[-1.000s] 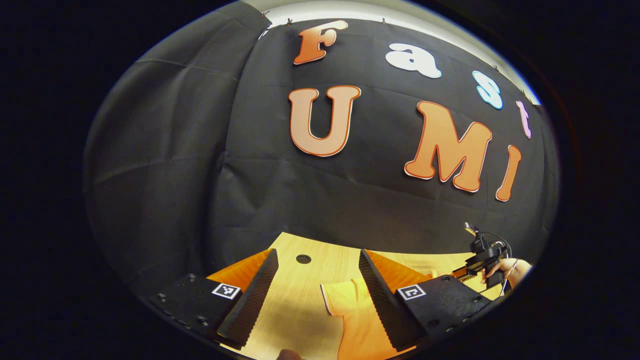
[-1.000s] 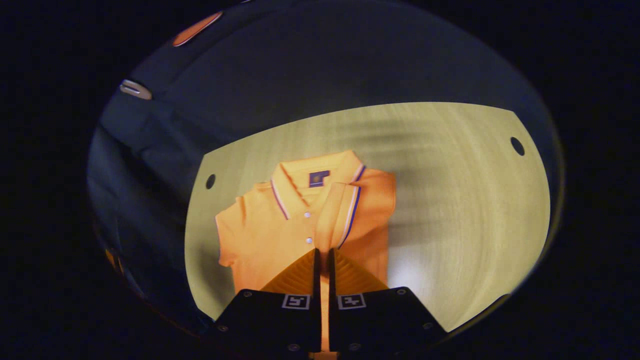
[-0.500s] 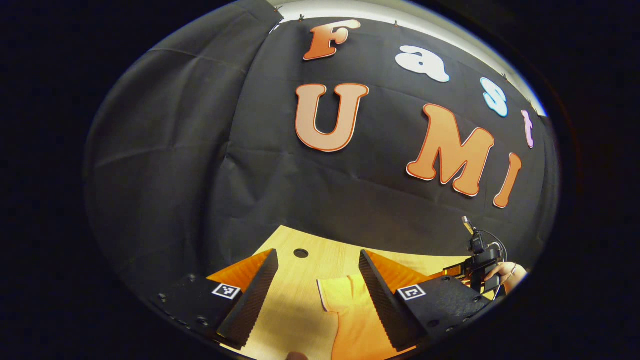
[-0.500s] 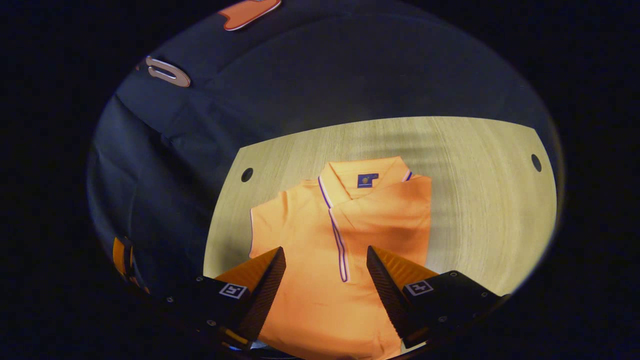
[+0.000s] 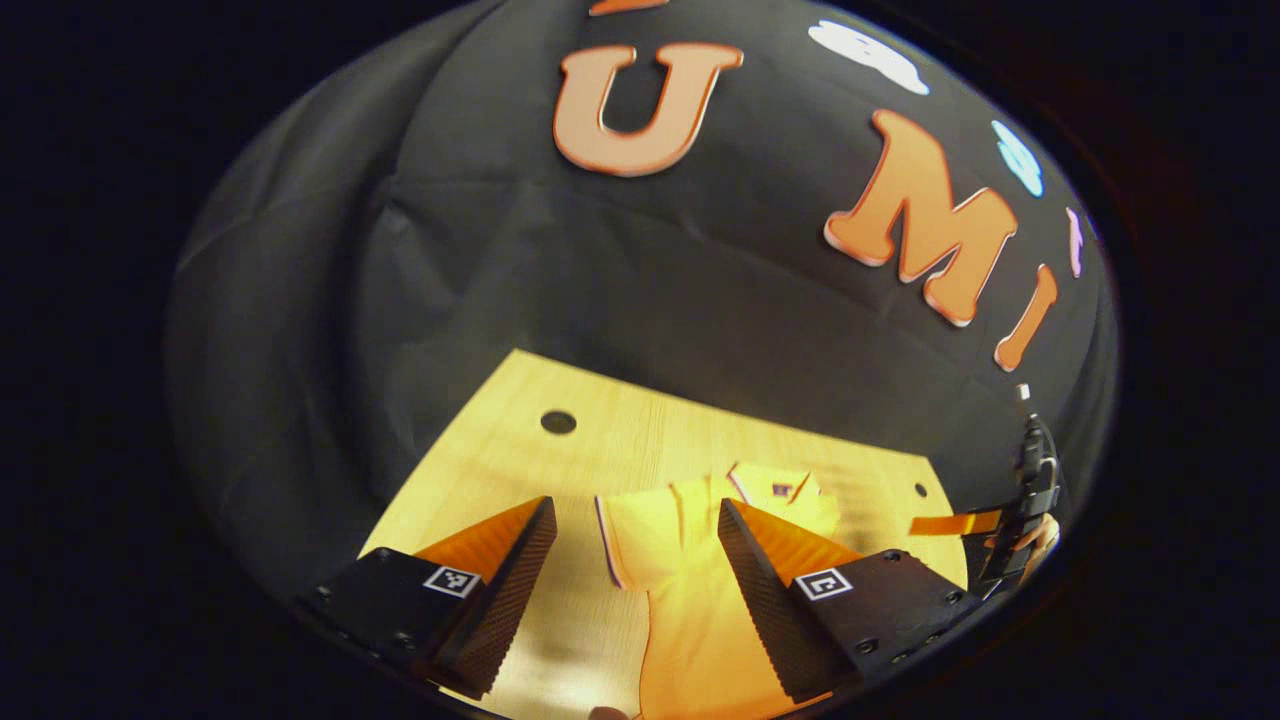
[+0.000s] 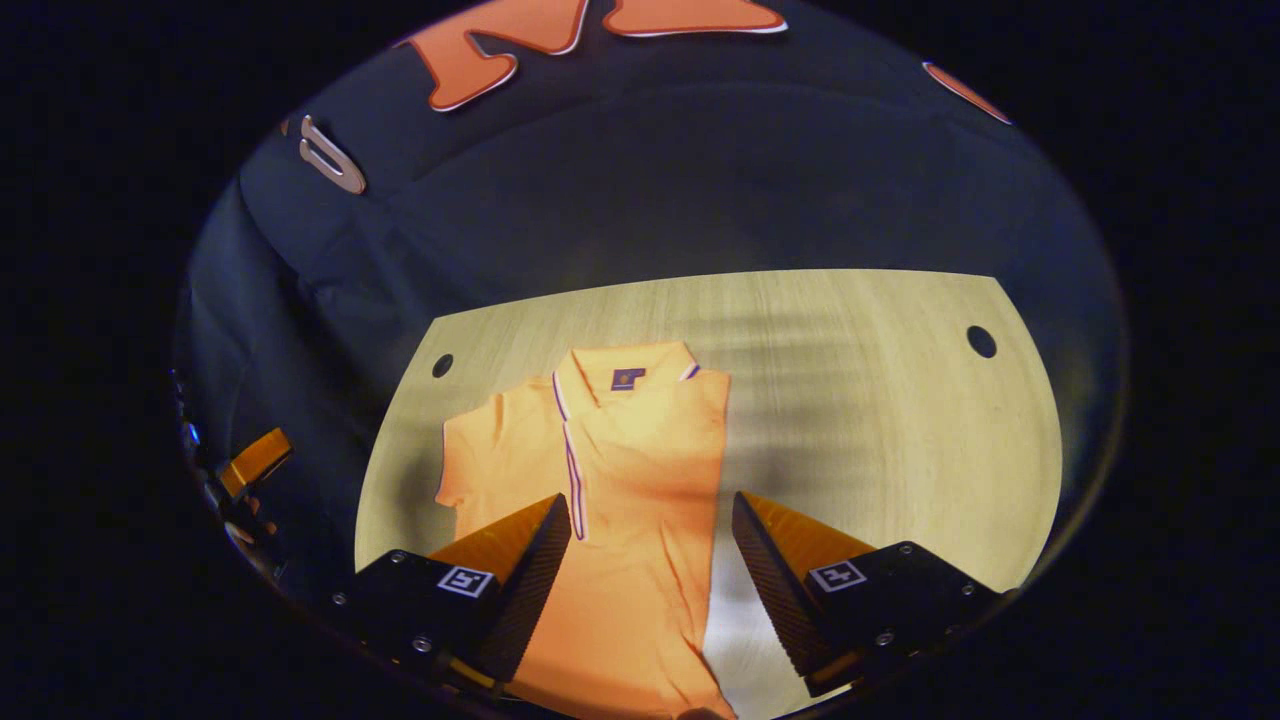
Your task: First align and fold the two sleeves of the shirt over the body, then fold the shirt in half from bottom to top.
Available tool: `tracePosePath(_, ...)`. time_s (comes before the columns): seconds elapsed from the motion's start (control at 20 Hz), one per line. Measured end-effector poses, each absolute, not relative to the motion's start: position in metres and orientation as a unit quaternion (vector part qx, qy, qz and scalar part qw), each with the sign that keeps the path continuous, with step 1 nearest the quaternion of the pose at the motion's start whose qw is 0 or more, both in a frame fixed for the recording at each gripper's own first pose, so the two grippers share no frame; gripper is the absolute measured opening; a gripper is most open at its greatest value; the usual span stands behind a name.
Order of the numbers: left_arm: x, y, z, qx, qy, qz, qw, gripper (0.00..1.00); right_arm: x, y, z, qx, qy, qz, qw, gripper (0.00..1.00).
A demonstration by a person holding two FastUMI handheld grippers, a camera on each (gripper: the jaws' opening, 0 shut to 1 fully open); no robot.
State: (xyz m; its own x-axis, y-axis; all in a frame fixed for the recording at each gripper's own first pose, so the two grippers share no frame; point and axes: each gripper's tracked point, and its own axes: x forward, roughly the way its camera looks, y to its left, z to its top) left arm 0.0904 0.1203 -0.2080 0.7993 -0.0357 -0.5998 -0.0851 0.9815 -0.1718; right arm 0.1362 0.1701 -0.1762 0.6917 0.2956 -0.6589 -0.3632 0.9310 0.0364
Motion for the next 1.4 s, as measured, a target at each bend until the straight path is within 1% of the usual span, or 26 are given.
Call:
tracePosePath(0.05, 0.100, 0.120, -0.222, -0.094, 0.347, 0.015, 0.933, 0.98, 0.135, 0.159, -0.172, -0.042, 0.345, 0.175, 0.921, 0.99)
tracePosePath(0.15, 0.115, 0.120, -0.248, -0.090, 0.381, 0.022, 0.920, 0.98, 0.133, 0.140, -0.167, -0.032, 0.341, 0.167, 0.925, 0.99)
tracePosePath(0.35, 0.143, 0.102, -0.297, -0.102, 0.443, 0.016, 0.891, 0.98, 0.124, 0.104, -0.169, -0.022, 0.341, 0.153, 0.927, 0.99)
tracePosePath(0.55, 0.147, 0.099, -0.346, -0.136, 0.501, 0.037, 0.854, 0.98, 0.112, 0.073, -0.185, -0.006, 0.356, 0.143, 0.924, 0.99)
tracePosePath(0.7, 0.149, 0.108, -0.378, -0.156, 0.528, 0.064, 0.832, 0.98, 0.108, 0.055, -0.192, 0.005, 0.361, 0.132, 0.923, 0.99)
tracePosePath(0.9, 0.145, 0.122, -0.404, -0.129, 0.561, 0.094, 0.812, 0.98, 0.108, 0.039, -0.203, 0.015, 0.373, 0.121, 0.920, 0.99)
tracePosePath(0.95, 0.146, 0.125, -0.406, -0.118, 0.565, 0.098, 0.811, 1.00, 0.109, 0.038, -0.207, 0.015, 0.377, 0.120, 0.918, 0.99)
tracePosePath(1.15, 0.148, 0.133, -0.412, -0.065, 0.580, 0.108, 0.805, 0.98, 0.110, 0.035, -0.219, 0.025, 0.392, 0.121, 0.912, 0.99)
tracePosePath(1.2, 0.148, 0.136, -0.413, -0.052, 0.584, 0.110, 0.802, 1.00, 0.111, 0.035, -0.222, 0.030, 0.395, 0.121, 0.910, 0.99)
tracePosePath(1.35, 0.150, 0.139, -0.421, -0.031, 0.596, 0.122, 0.793, 0.96, 0.114, 0.032, -0.227, 0.040, 0.401, 0.119, 0.907, 0.99)
tracePosePath(1.4, 0.155, 0.136, -0.419, -0.028, 0.588, 0.120, 0.799, 0.96, 0.115, 0.030, -0.228, 0.043, 0.402, 0.117, 0.907, 0.99)
